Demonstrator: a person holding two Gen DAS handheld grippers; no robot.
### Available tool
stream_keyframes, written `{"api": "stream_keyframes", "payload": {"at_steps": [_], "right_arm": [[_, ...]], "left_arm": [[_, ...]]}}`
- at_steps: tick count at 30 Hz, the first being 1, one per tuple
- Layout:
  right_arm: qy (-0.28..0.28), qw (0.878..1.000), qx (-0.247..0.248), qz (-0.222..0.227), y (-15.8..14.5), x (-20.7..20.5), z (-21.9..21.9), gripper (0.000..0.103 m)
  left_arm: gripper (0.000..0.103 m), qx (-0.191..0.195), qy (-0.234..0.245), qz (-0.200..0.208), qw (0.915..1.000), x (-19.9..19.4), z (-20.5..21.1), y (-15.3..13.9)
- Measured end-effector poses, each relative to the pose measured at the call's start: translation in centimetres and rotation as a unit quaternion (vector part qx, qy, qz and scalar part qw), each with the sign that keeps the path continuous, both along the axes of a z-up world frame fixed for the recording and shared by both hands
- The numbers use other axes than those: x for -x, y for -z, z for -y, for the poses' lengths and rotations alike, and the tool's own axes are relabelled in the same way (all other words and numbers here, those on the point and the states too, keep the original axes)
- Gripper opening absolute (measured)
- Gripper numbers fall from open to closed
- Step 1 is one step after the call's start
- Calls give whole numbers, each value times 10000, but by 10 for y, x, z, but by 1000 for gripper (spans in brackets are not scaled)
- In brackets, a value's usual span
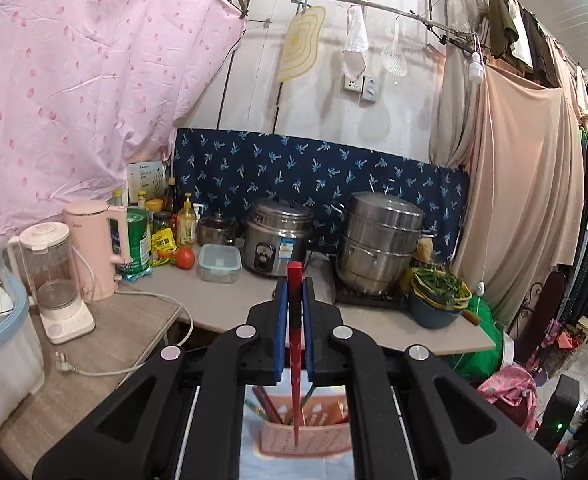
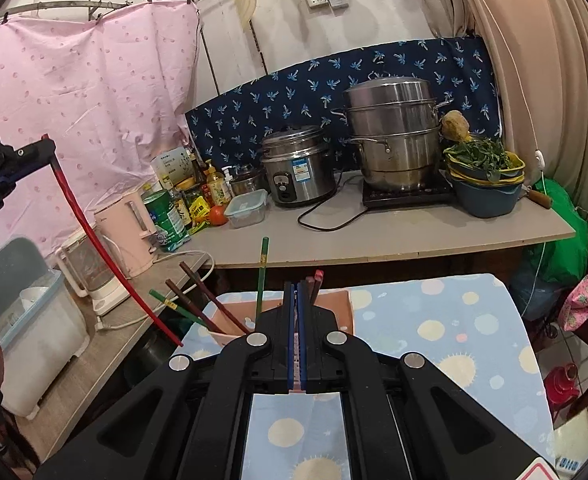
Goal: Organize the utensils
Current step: 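Lower both held utensils into the pink basket, then open both tools to release the utensils into the basket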
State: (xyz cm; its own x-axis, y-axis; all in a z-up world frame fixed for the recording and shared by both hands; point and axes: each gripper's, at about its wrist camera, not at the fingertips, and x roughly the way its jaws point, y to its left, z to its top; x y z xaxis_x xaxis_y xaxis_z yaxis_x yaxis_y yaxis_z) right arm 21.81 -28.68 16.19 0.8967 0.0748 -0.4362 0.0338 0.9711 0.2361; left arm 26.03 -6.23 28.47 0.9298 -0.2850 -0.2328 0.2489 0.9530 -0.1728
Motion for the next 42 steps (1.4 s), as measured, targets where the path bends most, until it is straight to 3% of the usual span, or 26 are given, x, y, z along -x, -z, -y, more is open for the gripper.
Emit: {"api": "stream_keyframes", "payload": {"at_steps": [11, 26, 31, 34, 38, 42], "right_arm": [[-300, 9975, 465, -448, 21, -65, -29, 2], [-277, 9947, 545, -823, 54, -86, -36, 3], [-241, 9953, 522, -782, 53, -80, -34, 13], [-210, 9957, 522, -729, 51, -75, -32, 26], [-222, 9961, 484, -704, 47, -65, -31, 31], [-216, 9964, 442, -697, 43, -49, -30, 35]], "left_arm": [[7, -253, -35, -317, 9992, -53, 22, 41], [7, -397, -59, -792, 9960, -75, 21, 79], [10, -311, -59, -884, 9956, -73, 18, 83], [14, -350, -59, -885, 9954, -69, 18, 85], [23, -519, -84, -789, 9955, -55, 20, 86], [24, -668, -57, -801, 9945, -38, 18, 91]]}}
